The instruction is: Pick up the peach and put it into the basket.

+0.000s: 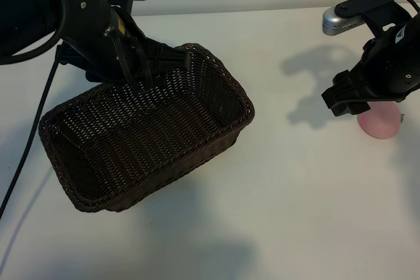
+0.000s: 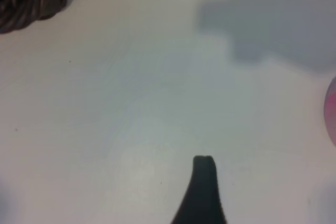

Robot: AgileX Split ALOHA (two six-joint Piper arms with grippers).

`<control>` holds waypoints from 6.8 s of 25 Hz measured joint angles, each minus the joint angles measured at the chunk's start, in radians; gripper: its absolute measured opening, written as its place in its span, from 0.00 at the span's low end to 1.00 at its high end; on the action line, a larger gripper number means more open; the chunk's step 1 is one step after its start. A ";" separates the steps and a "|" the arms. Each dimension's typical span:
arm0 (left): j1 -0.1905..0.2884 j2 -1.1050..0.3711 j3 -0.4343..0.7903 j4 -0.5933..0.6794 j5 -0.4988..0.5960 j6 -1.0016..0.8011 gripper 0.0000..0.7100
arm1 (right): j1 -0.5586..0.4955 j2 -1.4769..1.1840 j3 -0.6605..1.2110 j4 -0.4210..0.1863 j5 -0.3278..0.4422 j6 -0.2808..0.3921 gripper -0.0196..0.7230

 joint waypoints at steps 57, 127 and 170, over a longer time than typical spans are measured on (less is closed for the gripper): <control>0.019 -0.390 0.490 0.299 0.055 -0.725 0.75 | 0.000 0.000 0.000 0.007 -0.002 0.002 0.83; 0.299 -0.081 0.627 -0.288 -0.496 -0.165 0.23 | 0.000 0.000 0.000 0.026 0.004 0.003 0.83; 0.338 0.085 0.059 -0.380 -0.129 0.303 0.23 | 0.000 0.000 0.000 0.029 0.012 0.003 0.83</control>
